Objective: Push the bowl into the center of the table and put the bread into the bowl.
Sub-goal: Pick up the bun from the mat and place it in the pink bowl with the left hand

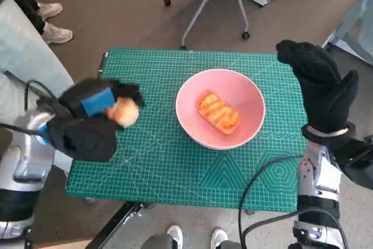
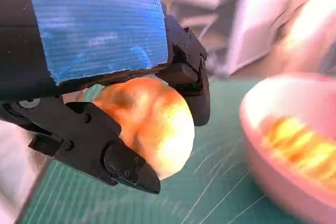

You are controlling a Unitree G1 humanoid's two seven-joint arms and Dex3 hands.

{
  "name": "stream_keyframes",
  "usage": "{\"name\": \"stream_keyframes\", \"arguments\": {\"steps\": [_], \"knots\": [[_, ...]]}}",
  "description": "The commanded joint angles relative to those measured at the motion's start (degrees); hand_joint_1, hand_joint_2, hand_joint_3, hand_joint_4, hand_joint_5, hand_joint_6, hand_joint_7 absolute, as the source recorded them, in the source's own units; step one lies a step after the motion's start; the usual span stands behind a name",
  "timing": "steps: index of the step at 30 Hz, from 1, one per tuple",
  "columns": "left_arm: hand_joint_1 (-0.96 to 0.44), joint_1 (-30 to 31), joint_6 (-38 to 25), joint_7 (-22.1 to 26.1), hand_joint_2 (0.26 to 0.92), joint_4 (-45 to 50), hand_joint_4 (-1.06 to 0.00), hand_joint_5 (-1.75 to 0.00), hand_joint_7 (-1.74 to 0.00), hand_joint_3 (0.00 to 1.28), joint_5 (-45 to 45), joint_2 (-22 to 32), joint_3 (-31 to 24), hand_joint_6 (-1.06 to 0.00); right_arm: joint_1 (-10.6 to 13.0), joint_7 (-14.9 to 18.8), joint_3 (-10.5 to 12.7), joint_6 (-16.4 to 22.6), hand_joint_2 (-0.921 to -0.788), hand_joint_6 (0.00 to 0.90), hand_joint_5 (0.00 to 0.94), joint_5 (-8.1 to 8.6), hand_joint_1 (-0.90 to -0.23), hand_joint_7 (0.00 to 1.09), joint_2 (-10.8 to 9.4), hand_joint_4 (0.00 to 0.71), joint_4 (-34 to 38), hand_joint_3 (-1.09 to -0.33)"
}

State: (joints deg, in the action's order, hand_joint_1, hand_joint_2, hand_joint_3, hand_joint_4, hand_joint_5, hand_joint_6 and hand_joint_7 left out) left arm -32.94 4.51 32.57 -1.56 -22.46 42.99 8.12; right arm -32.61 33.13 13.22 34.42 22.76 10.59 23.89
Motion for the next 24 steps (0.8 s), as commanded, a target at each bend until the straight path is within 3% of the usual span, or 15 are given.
{"name": "stream_keyframes", "arguments": {"steps": [1, 11, 14, 24], "knots": [[0.0, -4.41, 1.52, -0.28, 0.912, 0.88, -0.82, -1.02, -1.14, 0.02, 0.51, -2.43, 0.88, -0.65, 0.28, 0.36, -0.27, 0.09, -0.921, 0.209, 0.0, 0.01, -0.689, 0.19, -0.31, 0.187, 1.52, -0.781], [0.0, -9.78, 3.94, -0.86, 0.904, -1.14, -0.85, -1.05, -1.05, 0.01, -0.32, -6.68, 3.03, -0.68, -0.12, 0.43, -0.34, 0.48, -0.921, 0.209, 0.0, 0.04, -0.684, 0.19, -0.27, 0.186, 2.23, -0.782], [0.0, -15.9, 4.26, -0.54, 0.906, -3.25, -0.83, -1.09, -1.02, 0.01, -1.91, -11.91, 7.27, -0.69, 0.06, 0.25, -0.39, 0.03, -0.921, 0.209, 0.0, 0.12, -0.684, 0.19, -0.25, 0.185, 1.68, -0.784], [0.0, -24.15, 10.01, -1.41, 0.904, -14.45, -0.79, -1.18, -0.91, 0.01, -3.93, -18.73, 12.69, -0.75, 0.77, 0.41, -0.24, -0.18, -0.921, 0.209, 0.001, 0.34, -0.685, 0.19, 0.18, 0.186, 0.83, -0.78]]}}
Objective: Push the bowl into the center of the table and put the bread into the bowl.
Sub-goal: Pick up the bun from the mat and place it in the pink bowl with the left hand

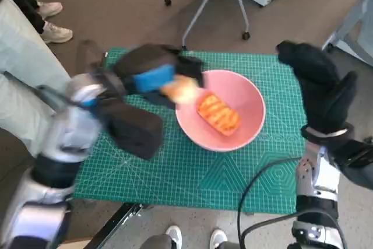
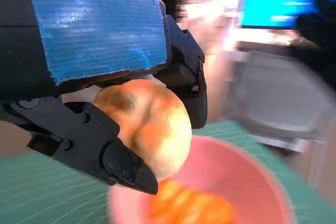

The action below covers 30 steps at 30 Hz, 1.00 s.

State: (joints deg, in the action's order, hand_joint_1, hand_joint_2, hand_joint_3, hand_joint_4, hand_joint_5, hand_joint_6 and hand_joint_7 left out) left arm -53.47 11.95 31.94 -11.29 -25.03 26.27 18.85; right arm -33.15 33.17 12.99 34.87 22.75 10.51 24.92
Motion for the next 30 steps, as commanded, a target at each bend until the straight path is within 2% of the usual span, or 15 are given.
{"name": "stream_keyframes", "arguments": {"steps": [1, 8, 18, 22, 24, 25, 26, 27, 28, 30], "knots": [[0.0, -4.21, 3.16, -0.93, 0.904, -5.84, -0.78, -1.19, -0.91, 0.01, -1.6, -2.46, 2.36, -0.75, 1.37, 0.36, 0.0, -0.63, -0.921, 0.209, 0.001, 0.34, -0.685, 0.19, 0.28, 0.186, -0.29, -0.78], [0.0, -7.66, 5.42, -1.41, 0.913, -14.0, -0.75, -1.21, -0.93, 0.02, -3.12, -6.17, 5.03, -0.74, 1.92, 0.37, 0.23, -0.76, -0.921, 0.208, 0.0, 0.51, -0.684, 0.19, 0.49, 0.184, -0.9, -0.775], [0.0, -8.56, 4.93, -2.19, 0.92, -18.64, -0.72, -1.24, -0.96, 0.02, -4.98, -8.88, 6.59, -0.72, 2.31, 0.15, 0.41, -0.64, -0.921, 0.204, 0.0, 0.45, -0.682, 0.19, 0.44, 0.181, -1.13, -0.771], [0.0, -7.97, 3.66, -2.76, 0.921, -20.37, -0.64, -1.36, -0.9, 0.06, -6.25, -10.28, 7.61, -0.73, 2.44, 0.1, 0.38, -0.42, -0.921, 0.204, 0.0, 0.38, -0.686, 0.18, 0.24, 0.18, -1.15, -0.772], [0.0, -7.6, 2.37, -2.66, 0.921, -20.84, -0.59, -1.42, -0.95, 0.11, -6.48, -10.82, 7.73, -0.67, 2.43, 0.09, 0.38, -0.34, -0.921, 0.204, 0.0, 0.34, -0.688, 0.18, 0.23, 0.18, -1.07, -0.772], [0.0, -7.34, 1.24, -2.51, 0.921, -21.43, -0.54, -1.41, -1.1, 0.16, -6.53, -11.26, 7.76, -0.59, 2.44, 0.03, 0.38, -0.33, -0.921, 0.204, 0.0, 0.29, -0.689, 0.18, 0.22, 0.18, -1.09, -0.772], [-0.01, -7.19, 0.51, -2.41, 0.895, -21.84, -0.5, -1.04, -0.84, 0.15, -6.57, -11.54, 7.75, -0.5, 2.44, -0.01, 0.37, -0.33, -0.921, 0.204, 0.0, 0.26, -0.689, 0.18, 0.21, 0.18, -1.12, -0.772], [-0.01, -7.11, 0.03, -2.34, 0.892, -22.1, -0.51, -0.87, -0.7, 0.14, -6.6, -11.73, 7.75, -0.5, 2.44, -0.04, 0.36, -0.34, -0.921, 0.204, 0.0, 0.25, -0.689, 0.18, 0.21, 0.18, -1.14, -0.772], [-0.02, -7.13, -0.74, -2.23, 0.893, -22.69, -0.51, -0.46, -0.38, 0.09, -6.61, -12.07, 7.78, -0.49, 2.41, -0.06, 0.38, -0.39, -0.921, 0.203, 0.0, 0.25, -0.69, 0.18, 0.23, 0.18, -1.11, -0.772], [-0.04, -7.0, -2.08, -2.23, 0.885, -23.55, -0.45, -0.3, -0.24, 0.06, -6.72, -12.59, 7.86, -0.47, 2.37, -0.13, 0.38, -0.5, -0.921, 0.202, 0.0, 0.23, -0.69, 0.18, 0.24, 0.18, -1.11, -0.772]]}}
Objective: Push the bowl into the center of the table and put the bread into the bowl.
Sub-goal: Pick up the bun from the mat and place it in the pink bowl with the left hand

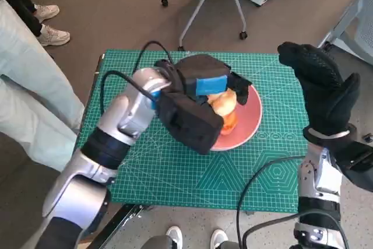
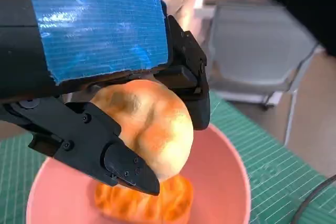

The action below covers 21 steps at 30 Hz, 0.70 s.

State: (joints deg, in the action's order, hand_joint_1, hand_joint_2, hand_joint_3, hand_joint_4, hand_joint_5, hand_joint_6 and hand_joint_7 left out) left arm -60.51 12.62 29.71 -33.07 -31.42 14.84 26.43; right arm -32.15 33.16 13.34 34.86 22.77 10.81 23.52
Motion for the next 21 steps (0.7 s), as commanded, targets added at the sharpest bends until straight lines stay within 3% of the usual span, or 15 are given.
{"name": "stream_keyframes", "arguments": {"steps": [1, 5, 18, 21], "knots": [[-0.05, 0.07, -3.11, -0.02, 0.878, -1.98, -0.4, -0.19, -0.15, 0.04, -0.36, -1.29, 0.31, -0.44, 1.37, -0.13, 0.03, -0.53, -0.921, 0.201, 0.0, 0.21, -0.69, 0.18, -0.06, 0.18, 0.29, -0.771], [-0.12, 0.84, -3.18, -0.66, 0.859, -1.71, -0.29, -0.04, -0.03, 0.01, -0.79, -0.87, 0.51, -0.4, 1.29, -0.13, 0.03, -0.47, -0.921, 0.201, 0.0, 0.15, -0.69, 0.18, -0.04, 0.18, 0.39, -0.77], [-0.35, 2.78, 0.12, -1.84, 0.853, -1.41, -0.15, 0.0, 0.0, 0.0, 0.19, 1.01, -0.27, -0.29, 1.16, 0.17, 0.03, -0.61, -0.921, 0.202, 0.0, 0.36, -0.686, 0.18, 0.03, 0.18, 0.59, -0.771], [-0.45, 2.51, 0.7, 2.66, 0.853, -3.27, -0.13, 0.0, 0.0, 0.0, 6.22, 0.7, -3.33, -0.25, 0.84, 0.19, -0.09, -0.59, -0.921, 0.202, 0.0, 0.26, -0.683, 0.18, -0.05, 0.179, 0.85, -0.772]]}}
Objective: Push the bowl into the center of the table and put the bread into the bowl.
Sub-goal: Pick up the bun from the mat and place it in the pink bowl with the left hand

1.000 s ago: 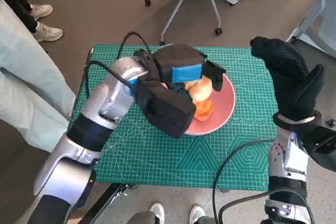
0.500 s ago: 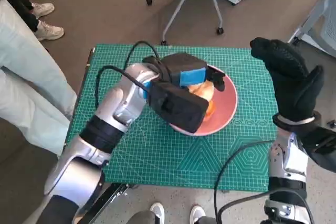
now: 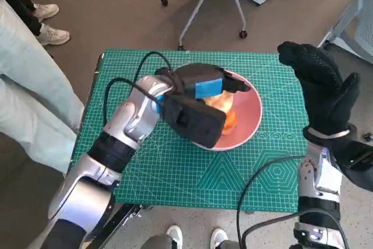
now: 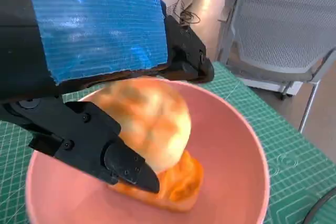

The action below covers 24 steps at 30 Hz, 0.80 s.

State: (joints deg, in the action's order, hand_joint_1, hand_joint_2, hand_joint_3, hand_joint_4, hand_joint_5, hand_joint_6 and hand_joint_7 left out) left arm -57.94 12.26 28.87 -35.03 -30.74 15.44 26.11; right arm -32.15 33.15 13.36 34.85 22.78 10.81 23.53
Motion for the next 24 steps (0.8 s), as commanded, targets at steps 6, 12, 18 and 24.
{"name": "stream_keyframes", "arguments": {"steps": [6, 12, 18, 24], "knots": [[-0.63, 0.42, 5.26, 7.94, 0.861, -4.39, -0.09, 0.0, 0.0, 0.0, 15.52, 0.79, -8.77, -0.21, 0.42, -0.05, -0.35, -0.84, -0.921, 0.2, 0.0, 0.04, -0.677, 0.18, -0.04, 0.175, 0.58, -0.778], [-0.63, 1.29, 6.46, 8.72, 0.852, -5.03, -0.04, 0.0, 0.0, 0.0, 20.0, 2.06, -12.54, -0.19, -0.08, -0.06, -0.35, -1.41, -0.921, 0.2, 0.0, 0.26, -0.676, 0.18, 0.07, 0.175, 0.31, -0.779], [-0.58, 3.0, 4.84, 8.56, 0.809, -1.73, 0.0, 0.0, 0.0, 0.0, 22.54, 3.8, -15.44, -0.17, -0.82, -0.79, -0.61, -2.21, -0.921, 0.199, 0.0, -0.18, -0.68, 0.18, -0.09, 0.174, -0.64, -0.779], [-0.55, 6.22, 5.19, 8.14, 0.864, 3.38, 0.0, 0.0, 0.0, 0.03, 28.24, 4.45, -20.59, -0.16, -1.25, -2.09, -1.03, -3.12, -0.921, 0.196, 0.002, -0.97, -0.687, 0.18, -0.16, 0.179, -2.45, -0.771]]}}
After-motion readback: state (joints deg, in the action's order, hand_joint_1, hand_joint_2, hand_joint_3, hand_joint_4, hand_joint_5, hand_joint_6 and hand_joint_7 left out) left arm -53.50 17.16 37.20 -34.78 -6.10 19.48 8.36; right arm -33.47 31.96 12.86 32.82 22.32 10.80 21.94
